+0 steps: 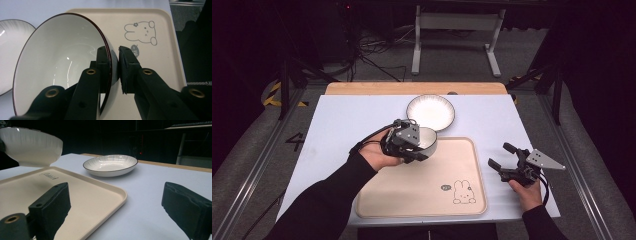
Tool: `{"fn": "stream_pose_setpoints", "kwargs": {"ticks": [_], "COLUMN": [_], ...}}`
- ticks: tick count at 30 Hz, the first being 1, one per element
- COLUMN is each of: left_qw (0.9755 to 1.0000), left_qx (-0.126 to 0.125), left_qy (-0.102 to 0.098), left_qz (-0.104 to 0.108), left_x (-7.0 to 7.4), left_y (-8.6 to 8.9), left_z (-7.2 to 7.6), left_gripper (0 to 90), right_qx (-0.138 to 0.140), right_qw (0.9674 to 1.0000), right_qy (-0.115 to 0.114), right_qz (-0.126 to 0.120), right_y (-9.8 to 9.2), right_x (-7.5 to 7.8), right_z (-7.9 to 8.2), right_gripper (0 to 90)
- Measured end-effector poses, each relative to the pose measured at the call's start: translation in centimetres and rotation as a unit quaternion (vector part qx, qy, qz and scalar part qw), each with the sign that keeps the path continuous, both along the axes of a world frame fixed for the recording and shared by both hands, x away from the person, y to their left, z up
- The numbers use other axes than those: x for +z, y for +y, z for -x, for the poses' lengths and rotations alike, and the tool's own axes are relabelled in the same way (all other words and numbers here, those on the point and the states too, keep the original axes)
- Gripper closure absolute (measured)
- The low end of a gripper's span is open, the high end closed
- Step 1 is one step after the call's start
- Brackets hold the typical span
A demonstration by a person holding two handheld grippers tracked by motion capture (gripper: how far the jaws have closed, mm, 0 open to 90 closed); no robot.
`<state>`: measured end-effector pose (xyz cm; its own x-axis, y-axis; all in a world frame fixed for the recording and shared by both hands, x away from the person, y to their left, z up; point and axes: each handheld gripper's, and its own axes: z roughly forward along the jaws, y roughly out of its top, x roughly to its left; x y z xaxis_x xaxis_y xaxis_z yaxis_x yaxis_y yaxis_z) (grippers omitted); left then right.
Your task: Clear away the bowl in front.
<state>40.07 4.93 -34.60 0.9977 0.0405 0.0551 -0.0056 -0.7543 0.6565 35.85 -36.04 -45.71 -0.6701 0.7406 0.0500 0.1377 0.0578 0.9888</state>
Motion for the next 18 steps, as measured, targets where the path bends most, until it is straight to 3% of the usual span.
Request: {"fn": "stream_pose_setpoints", "kwargs": {"ticks": [9,18], "left_qw": [0.9991,0.9981], "left_qx": [-0.021,-0.035], "left_qy": [0.013,0.022], "left_qz": [-0.034,-0.046], "left_x": [-1.7,-2.8], "left_y": [-0.6,-1.2], "left_z": [0.7,0.9], "left_gripper": [79.1,78.9], "right_qx": [0.0,0.0], "right_qw": [1.0,1.0], "right_qy": [0.0,0.0], "right_qz": [0.0,-0.001], "right_y": [0.0,0.0], "right_x": [0.0,0.0], "right_z": [0.0,0.0], "right_gripper": [8.7,8.7]}}
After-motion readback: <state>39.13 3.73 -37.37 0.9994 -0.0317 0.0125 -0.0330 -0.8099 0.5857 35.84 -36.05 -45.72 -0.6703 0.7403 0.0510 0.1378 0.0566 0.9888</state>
